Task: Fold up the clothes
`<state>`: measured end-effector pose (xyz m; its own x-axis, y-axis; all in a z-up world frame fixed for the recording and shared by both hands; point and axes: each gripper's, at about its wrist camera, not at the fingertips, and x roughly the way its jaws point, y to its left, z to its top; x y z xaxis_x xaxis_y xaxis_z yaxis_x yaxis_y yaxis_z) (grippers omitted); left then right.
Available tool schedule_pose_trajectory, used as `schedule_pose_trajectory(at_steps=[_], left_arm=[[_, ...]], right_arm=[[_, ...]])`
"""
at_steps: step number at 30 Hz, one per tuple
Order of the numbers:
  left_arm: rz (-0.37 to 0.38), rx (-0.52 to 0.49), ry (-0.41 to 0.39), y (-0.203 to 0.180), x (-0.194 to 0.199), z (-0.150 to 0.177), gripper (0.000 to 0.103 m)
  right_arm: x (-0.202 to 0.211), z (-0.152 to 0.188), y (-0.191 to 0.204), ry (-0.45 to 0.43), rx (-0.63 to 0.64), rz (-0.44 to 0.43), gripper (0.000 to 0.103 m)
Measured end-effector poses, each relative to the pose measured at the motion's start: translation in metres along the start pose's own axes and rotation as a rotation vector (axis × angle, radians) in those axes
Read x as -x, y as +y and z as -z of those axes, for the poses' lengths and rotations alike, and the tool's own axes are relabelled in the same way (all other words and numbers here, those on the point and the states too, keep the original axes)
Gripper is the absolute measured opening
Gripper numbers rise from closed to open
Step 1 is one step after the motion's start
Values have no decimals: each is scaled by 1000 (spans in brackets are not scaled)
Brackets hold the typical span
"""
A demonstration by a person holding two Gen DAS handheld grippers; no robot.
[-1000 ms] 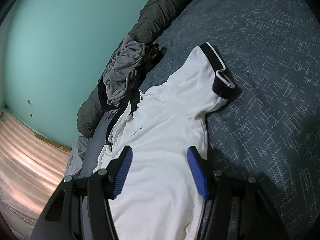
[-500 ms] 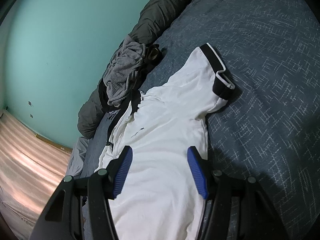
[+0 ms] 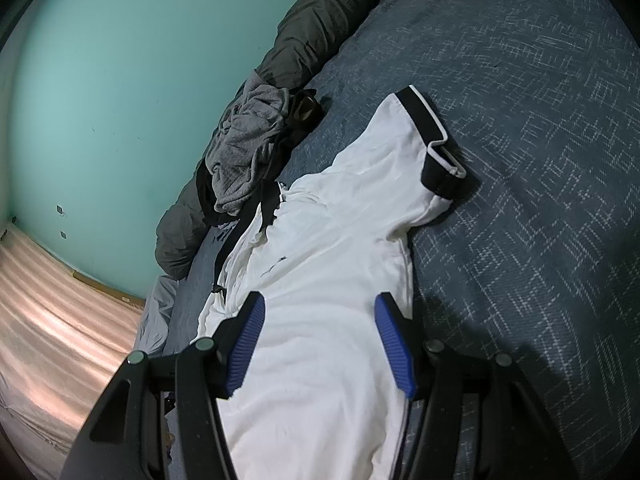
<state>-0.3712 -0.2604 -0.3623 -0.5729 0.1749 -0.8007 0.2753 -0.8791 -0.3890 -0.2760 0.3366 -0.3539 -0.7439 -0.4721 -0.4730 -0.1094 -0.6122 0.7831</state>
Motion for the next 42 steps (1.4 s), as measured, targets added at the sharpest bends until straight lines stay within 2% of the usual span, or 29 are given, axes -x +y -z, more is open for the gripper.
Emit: schedule_pose_trajectory(at_steps=[17, 19, 22, 23, 29, 41, 42], left_arm=[[-39, -82, 33, -6, 3, 20, 40], [-51, -105, 43, -9, 3, 24, 34], [-70, -137, 53, -11, 2, 28, 13], [-75, -145, 50, -12, 2, 29, 9], [-121, -116, 12, -2, 2, 20, 9], [-116, -63, 20, 11, -2, 18, 9], [-113, -67, 22, 11, -2, 19, 5]], right_arm=[[1, -1, 0, -3, -5, -4, 58], [1, -1, 0, -3, -5, -4, 58], [1, -1, -1, -3, -7, -3, 58], [1, -1, 0, -2, -6, -3, 58], [2, 0, -1, -3, -6, -4, 58], [1, -2, -1, -4, -11, -6, 58], [1, -2, -1, -4, -12, -6, 58]])
